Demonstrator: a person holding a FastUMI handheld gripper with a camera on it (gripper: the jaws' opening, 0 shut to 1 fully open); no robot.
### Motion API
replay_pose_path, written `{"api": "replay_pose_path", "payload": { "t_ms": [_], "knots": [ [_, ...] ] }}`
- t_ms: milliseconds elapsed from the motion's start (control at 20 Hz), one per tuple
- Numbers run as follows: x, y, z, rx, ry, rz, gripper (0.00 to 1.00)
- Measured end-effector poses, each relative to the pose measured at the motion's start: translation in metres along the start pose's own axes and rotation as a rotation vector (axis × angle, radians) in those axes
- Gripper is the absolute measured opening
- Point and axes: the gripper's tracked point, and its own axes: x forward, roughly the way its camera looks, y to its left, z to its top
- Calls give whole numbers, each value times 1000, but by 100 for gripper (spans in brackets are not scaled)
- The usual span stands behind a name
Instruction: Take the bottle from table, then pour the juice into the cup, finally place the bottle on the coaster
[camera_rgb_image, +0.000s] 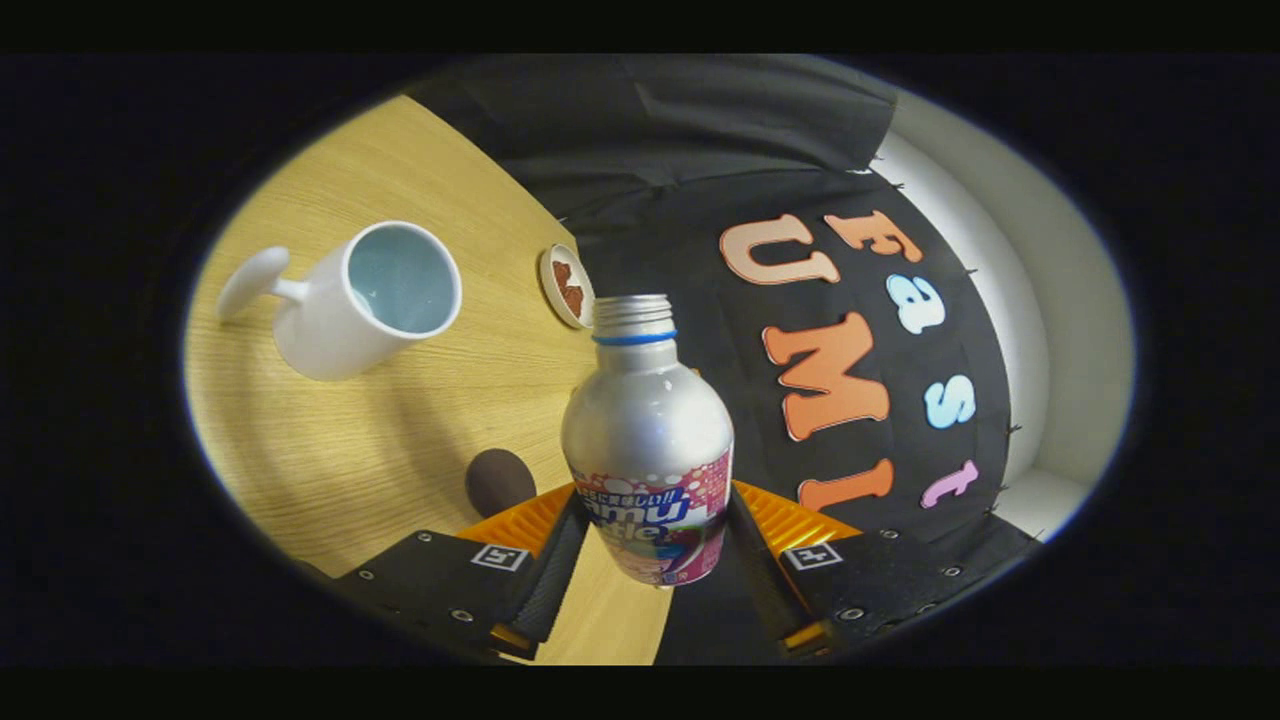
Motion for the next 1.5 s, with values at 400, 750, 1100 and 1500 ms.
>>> {"api": "replay_pose_path", "payload": {
  "t_ms": [400,750,1100,1500],
  "knots": [
    [4,-6,13,-138,-28,-35,77],
    [10,-2,19,-256,-42,-41,77],
    [14,-5,27,-357,-62,-60,77],
    [16,-10,27,-420,-64,-69,77]
  ]
}}
